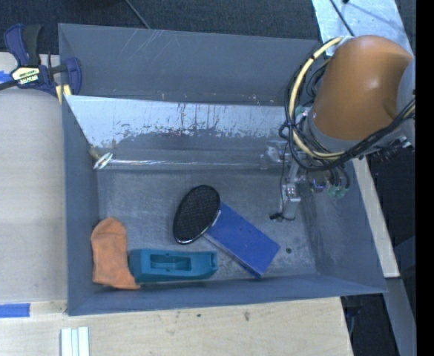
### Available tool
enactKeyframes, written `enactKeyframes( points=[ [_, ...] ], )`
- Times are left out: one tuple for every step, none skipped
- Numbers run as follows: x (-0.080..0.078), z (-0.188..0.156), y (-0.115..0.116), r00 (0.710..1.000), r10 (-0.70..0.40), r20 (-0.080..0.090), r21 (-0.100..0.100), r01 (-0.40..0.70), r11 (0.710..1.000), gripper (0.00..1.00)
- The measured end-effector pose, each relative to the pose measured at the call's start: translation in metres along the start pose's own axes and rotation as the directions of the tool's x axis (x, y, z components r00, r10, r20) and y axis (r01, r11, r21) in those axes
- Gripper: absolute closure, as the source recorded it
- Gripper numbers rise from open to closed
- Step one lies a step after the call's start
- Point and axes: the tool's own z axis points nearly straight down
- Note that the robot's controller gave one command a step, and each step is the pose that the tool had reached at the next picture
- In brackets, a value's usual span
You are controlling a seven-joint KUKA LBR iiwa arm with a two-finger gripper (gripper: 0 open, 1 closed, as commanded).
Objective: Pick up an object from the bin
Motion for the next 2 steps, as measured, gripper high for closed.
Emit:
enactKeyframes(
  points=[
    [-0.001,-0.005,0.0,1.0,0.0,0.009,0.0,0.0,1.0,0.0],
    [-0.017,0.04,0.047,0.998,-0.06,0.015,0.002,0.06,0.998,0.0]
  ],
)
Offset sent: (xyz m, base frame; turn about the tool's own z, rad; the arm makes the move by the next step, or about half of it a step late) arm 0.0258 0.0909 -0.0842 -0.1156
